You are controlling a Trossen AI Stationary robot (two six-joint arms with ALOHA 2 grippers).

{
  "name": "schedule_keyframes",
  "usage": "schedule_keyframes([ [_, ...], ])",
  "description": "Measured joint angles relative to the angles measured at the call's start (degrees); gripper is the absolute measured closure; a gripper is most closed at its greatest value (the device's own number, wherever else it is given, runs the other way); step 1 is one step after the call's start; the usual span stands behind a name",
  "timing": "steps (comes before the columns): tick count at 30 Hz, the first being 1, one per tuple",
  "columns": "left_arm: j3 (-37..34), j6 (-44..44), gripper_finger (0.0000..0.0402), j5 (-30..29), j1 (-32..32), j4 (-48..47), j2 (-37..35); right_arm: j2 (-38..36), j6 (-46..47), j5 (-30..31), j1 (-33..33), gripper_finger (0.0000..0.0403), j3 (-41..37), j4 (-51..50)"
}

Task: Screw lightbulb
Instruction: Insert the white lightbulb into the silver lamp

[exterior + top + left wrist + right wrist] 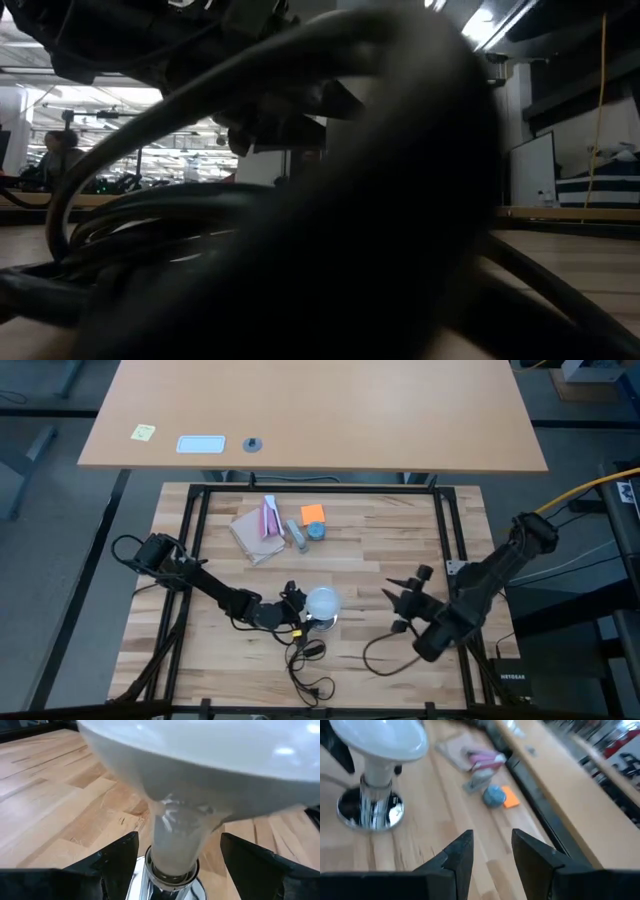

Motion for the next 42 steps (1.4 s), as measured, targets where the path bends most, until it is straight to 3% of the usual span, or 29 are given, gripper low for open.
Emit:
schedule_keyframes([
  [3, 0.00, -0.24, 0.0128, 0.09, 0.13, 0.87, 0.00, 1.04, 5.61, 5.04, 1.83, 0.0265, -6.19, 9.50],
  [6, 0.00, -0.86, 0.0128, 0.14, 0.41, 0.86, 0.00, 2.91, 5.27, 6.70, 1.67, 0.0265, -12.14, 25.06],
  [11, 0.00, -2.19, 0.0128, 0.11, 0.57, 0.84, 0.00, 7.56, 4.04, 2.32, -0.98, 0.0265, -16.90, 41.55],
  [22, 0.00, -3.63, 0.0128, 0.11, 0.57, 0.82, 0.00, 15.85, 0.30, -11.45, -7.87, 0.0265, -17.13, 53.04],
  [32, 0.00, -3.17, 0.0128, 0.09, 0.52, 1.32, 0.00, 22.25, -11.54, -16.08, -10.56, 0.0265, -17.08, 71.15],
  [42, 0.00, -1.07, 0.0143, 0.09, 0.39, 2.16, 0.00, 24.33, -11.50, -18.82, -11.29, 0.0265, -17.08, 73.39],
])
